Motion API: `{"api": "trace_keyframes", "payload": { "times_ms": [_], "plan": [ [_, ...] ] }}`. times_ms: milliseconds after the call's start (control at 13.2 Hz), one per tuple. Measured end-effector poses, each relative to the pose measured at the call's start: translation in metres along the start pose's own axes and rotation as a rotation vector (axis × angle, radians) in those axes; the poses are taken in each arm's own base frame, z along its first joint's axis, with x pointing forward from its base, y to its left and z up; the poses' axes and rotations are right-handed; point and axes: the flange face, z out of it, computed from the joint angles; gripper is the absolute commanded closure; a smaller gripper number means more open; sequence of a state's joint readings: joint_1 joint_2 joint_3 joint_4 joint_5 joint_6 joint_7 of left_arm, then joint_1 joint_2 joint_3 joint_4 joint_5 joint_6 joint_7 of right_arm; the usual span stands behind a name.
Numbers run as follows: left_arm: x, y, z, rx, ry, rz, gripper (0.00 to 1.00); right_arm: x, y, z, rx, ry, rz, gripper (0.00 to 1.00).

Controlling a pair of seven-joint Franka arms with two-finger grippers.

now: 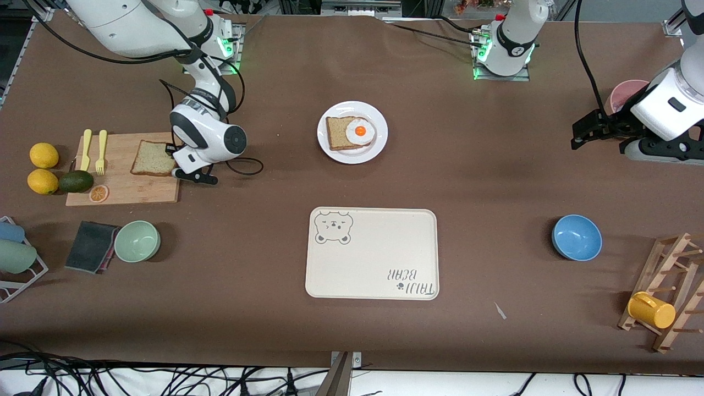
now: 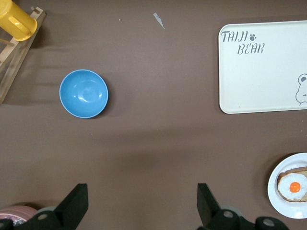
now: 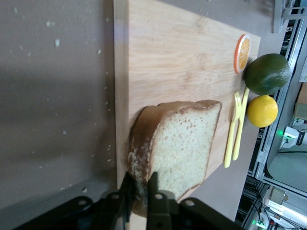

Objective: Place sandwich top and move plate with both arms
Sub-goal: 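Lift the bread slice with the right gripper and carry it to the plate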

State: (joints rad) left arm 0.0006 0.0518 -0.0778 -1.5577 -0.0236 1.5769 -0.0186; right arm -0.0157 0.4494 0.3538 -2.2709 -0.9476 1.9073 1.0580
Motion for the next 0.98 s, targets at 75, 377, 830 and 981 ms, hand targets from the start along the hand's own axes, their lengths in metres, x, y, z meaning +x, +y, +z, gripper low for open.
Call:
{"api": "trace_keyframes", "payload": {
  "times_ms": [75, 377, 830, 981],
  "plan": [
    [0.0, 0.0, 0.0, 0.0, 0.0, 0.0, 0.0, 0.001, 0.003, -0.013, 0.012, 0.01, 0.012, 1.0],
    [0.0, 0.0, 0.0, 0.0, -0.001, 0.0, 0.0, -0.023, 0.025, -0.126, 0.075, 0.02, -0.011, 1.0],
    [0.0, -0.002, 0.0, 0.0, -0.004, -0.003, 0.0, -0.115, 0.021, -0.294, 0.172, 0.172, -0.076, 1.0],
    [0.0, -0.004, 0.001, 0.0, -0.004, -0.006, 0.0, -0.165, -0.003, -0.352, 0.224, 0.265, -0.138, 1.0]
  ]
}}
